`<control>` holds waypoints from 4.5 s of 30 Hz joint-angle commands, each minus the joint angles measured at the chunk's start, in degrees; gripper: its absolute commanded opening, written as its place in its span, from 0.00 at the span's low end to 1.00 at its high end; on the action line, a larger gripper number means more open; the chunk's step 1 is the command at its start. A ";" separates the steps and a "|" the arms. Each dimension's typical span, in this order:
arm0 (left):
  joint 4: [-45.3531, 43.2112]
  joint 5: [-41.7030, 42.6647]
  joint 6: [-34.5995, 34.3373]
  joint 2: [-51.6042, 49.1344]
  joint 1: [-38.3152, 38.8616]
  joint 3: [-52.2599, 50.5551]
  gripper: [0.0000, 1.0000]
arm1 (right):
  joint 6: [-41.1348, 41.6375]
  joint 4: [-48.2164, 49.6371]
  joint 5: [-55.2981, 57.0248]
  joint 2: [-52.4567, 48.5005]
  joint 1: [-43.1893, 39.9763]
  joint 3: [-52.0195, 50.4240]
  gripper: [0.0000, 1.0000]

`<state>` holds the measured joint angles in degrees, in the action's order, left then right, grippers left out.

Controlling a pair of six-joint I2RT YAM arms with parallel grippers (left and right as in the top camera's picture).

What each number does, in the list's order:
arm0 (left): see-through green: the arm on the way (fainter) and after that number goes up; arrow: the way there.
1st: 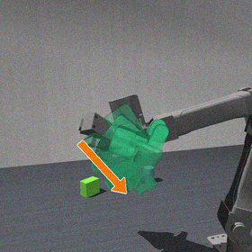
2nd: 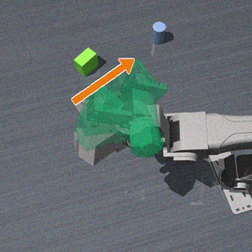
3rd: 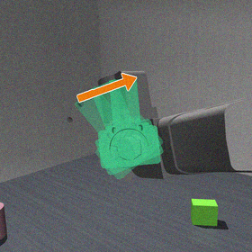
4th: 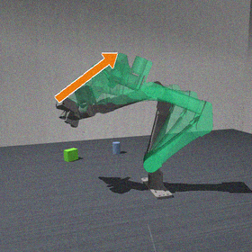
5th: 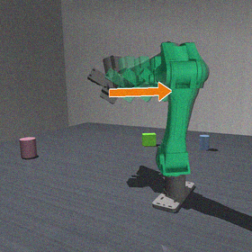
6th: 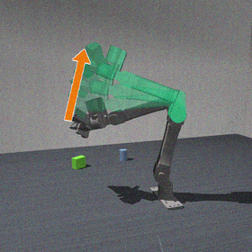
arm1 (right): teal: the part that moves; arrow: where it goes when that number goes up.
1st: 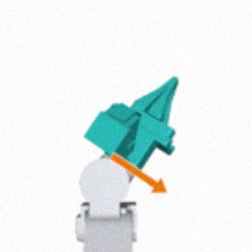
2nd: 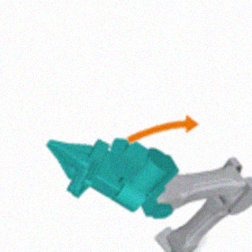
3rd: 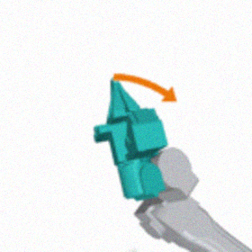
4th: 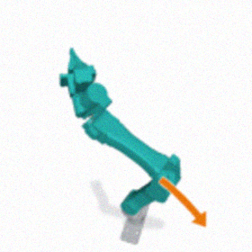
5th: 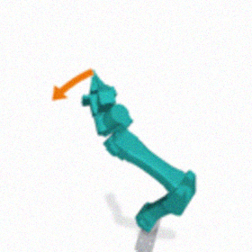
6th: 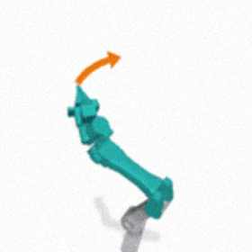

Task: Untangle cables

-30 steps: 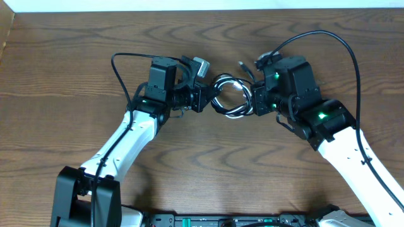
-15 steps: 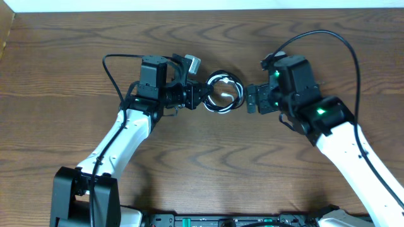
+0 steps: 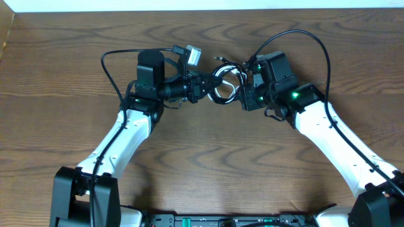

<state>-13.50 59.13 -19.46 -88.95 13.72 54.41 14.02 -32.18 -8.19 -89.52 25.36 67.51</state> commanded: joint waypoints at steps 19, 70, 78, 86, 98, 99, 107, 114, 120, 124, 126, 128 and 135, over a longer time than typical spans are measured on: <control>-0.37 3.43 -4.87 0.02 0.11 0.07 0.08 | 1.40 9.05 5.33 -0.50 -0.20 0.63 0.01; 14.80 3.23 7.04 -0.17 -4.24 -0.09 0.42 | 0.15 10.21 -10.27 3.04 -6.62 0.90 0.01; 14.80 2.03 9.38 -0.22 -3.23 -0.20 0.42 | -8.11 0.85 -2.38 9.86 -6.14 10.43 0.01; 14.99 1.70 9.35 -0.22 -3.21 -0.20 0.42 | 3.10 -26.71 40.72 9.68 -6.43 16.37 0.01; 16.68 1.68 9.40 -0.22 -1.09 -0.31 0.42 | -11.06 -18.40 10.08 10.05 -3.65 27.74 0.01; 16.68 1.66 9.42 -0.22 -1.09 -0.31 0.42 | -12.72 -18.97 7.13 10.16 -3.54 29.05 0.01; 16.70 1.46 10.03 -0.22 -1.09 -0.31 0.42 | -3.34 -28.70 21.42 8.98 -4.33 29.88 0.01; 15.50 1.44 10.25 -0.22 -1.09 -0.31 0.42 | -9.20 -29.90 15.39 9.27 -3.89 29.88 0.01; 14.49 2.78 10.25 -0.22 -0.98 -0.31 0.43 | -13.90 -30.27 8.87 9.27 -3.93 29.88 0.01; 8.74 8.85 10.23 -0.22 -0.98 -0.31 0.43 | -13.92 -30.21 5.84 9.27 -3.93 29.88 0.01; 5.64 11.04 10.19 -0.22 -0.85 -0.31 0.43 | -14.51 -30.05 3.15 9.27 -3.96 29.88 0.01; 2.99 11.19 8.90 -0.22 -0.37 -0.31 0.43 | -15.87 -29.97 0.61 9.27 -3.93 29.88 0.01; -2.73 11.15 8.68 -0.22 2.89 -0.31 0.43 | -16.02 -30.03 -2.19 9.27 -3.93 29.88 0.01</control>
<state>-14.92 68.58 -10.61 -89.36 15.27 54.26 -0.80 -62.37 -7.31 -80.58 21.37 96.90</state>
